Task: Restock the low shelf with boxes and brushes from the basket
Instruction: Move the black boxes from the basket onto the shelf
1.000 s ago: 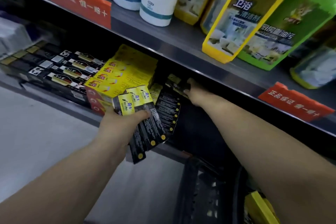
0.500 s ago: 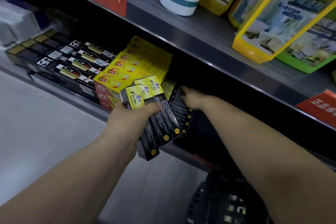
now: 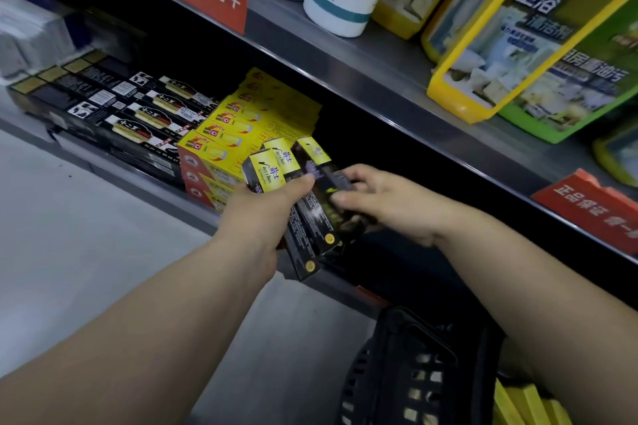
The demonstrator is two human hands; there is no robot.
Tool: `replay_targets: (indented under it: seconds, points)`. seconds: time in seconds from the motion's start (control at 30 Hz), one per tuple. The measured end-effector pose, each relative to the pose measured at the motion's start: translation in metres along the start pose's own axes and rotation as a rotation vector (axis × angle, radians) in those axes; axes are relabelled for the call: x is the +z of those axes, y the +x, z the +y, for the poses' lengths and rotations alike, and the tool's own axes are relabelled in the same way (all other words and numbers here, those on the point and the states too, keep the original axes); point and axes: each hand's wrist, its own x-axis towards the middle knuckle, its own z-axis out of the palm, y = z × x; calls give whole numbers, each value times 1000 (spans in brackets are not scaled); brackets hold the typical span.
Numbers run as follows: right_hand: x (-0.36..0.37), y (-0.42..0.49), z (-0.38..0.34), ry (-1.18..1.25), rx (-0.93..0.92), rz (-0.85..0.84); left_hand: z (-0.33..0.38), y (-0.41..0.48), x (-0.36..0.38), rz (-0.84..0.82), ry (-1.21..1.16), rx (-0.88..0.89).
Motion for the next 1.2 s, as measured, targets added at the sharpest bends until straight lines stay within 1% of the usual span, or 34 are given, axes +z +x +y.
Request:
replay_targets:
  seconds: [0.07, 0.13, 0.17, 0.23, 0.33, 0.43, 0.5, 0.63, 0.77, 0.83, 0.87, 0.9, 0.93, 0.97, 1.0, 1.03, 1.07, 1.1, 1.13, 1.2]
  points:
    - [-16, 10, 10, -172, 51, 164, 1, -1, 1, 24, 1, -2]
    - [-32, 29, 22, -466, 153, 317, 2, 0, 1, 39, 4, -7]
    - [-38, 39, 27, -574, 207, 356, 2, 1, 1, 42, 0, -5]
    - [-43, 61, 37, -646, 250, 384, 3, 0, 1, 44, 4, -12]
    - [-45, 94, 42, -610, 198, 431, 2, 0, 3, 45, 31, 1]
    - [-44, 120, 49, -573, 177, 430, 1, 0, 4, 41, 45, 8]
    - [-41, 135, 54, -558, 223, 407, 1, 2, 4, 38, 52, 12]
    - [-27, 150, 64, -682, 222, 265, -1, 6, 4, 32, 43, 15]
    - [-25, 144, 57, -790, 270, 206, -4, 10, 5, 17, 4, 47]
    - [-25, 131, 41, -864, 285, 188, -3, 10, 5, 19, -26, 42]
    - [-25, 122, 31, -876, 261, 181, -3, 9, 6, 19, -36, 41]
    - [-24, 109, 19, -839, 214, 162, -3, 8, 7, 17, -40, 40]
    - [-22, 93, 9, -743, 153, 125, -3, 7, 9, 14, -41, 42]
    - [-19, 74, 0, -576, 110, 63, -3, 5, 10, 9, -37, 48]
    - [-13, 53, -6, -347, 105, -30, -3, 4, 11, 6, -28, 56]
    - [-7, 32, -10, -107, 121, -149, -4, 3, 13, 0, -20, 64]
    - [-2, 17, -11, 62, 138, -243, -4, 3, 14, -8, -16, 68]
    - [3, 4, -11, 109, 124, -284, -5, 2, 15, -22, -10, 65]
    - [6, -4, -9, 61, 88, -276, -6, 1, 16, -44, 3, 54]
    - [7, -11, -3, -21, 27, -208, -9, -1, 18, -96, 29, 26]
